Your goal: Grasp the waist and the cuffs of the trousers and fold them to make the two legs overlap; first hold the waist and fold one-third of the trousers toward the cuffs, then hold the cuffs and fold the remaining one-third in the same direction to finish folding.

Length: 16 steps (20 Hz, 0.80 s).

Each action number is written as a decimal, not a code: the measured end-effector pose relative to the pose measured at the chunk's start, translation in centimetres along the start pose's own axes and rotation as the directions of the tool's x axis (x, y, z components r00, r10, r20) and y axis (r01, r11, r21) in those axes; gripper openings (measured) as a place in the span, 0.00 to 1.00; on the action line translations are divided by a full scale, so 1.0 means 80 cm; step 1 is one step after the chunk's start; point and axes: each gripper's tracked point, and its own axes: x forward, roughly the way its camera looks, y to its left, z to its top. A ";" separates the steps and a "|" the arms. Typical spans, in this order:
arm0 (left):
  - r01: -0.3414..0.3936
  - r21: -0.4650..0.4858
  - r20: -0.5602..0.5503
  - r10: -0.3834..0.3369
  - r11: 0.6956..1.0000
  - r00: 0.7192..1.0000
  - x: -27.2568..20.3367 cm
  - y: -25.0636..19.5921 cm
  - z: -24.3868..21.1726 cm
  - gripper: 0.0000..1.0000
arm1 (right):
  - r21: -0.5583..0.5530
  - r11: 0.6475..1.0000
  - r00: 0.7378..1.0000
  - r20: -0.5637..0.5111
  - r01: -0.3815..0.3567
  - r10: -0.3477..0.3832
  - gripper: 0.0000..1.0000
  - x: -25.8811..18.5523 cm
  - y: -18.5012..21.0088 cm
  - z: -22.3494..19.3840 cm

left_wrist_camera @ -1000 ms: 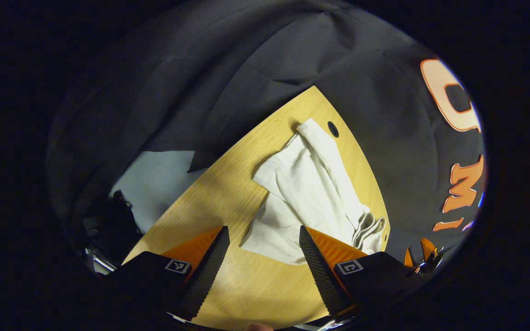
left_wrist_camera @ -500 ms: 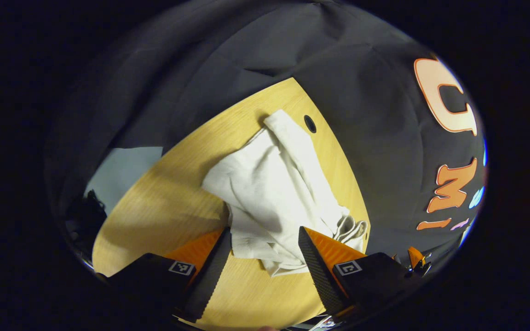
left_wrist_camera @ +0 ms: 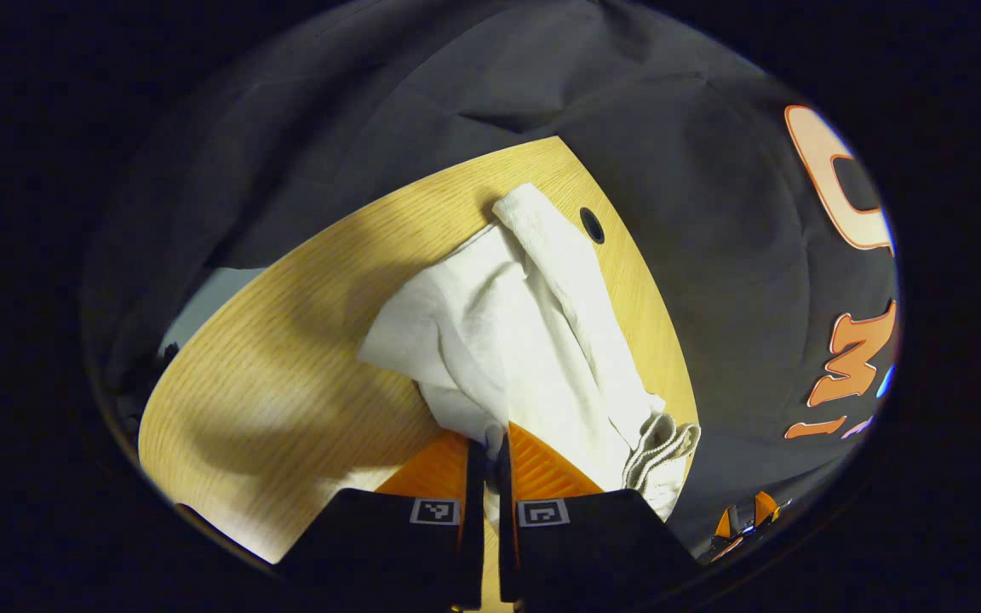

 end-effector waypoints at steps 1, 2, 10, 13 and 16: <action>0.005 -0.002 0.016 -0.005 1.000 1.000 -0.006 -0.005 0.001 0.07 | 0.000 1.000 1.000 0.005 0.002 -0.002 0.63 -0.003 -0.003 0.001; 0.011 0.005 0.034 -0.011 1.000 0.999 -0.012 -0.010 0.004 0.07 | -0.004 1.000 1.000 0.008 0.002 -0.002 0.63 -0.006 -0.005 0.004; 0.038 0.150 0.150 -0.060 0.988 0.987 -0.061 -0.084 0.016 0.06 | -0.081 0.997 1.000 0.013 0.022 -0.021 0.55 -0.018 -0.028 0.016; 0.049 0.168 0.185 -0.080 0.985 0.979 -0.080 -0.113 0.016 0.05 | -0.119 0.993 1.000 0.014 0.027 -0.026 0.91 -0.025 -0.037 0.026; 0.072 0.176 0.219 -0.110 0.982 0.969 -0.095 -0.150 0.015 0.05 | -0.146 0.989 0.999 0.026 0.036 -0.032 0.96 -0.032 -0.048 0.043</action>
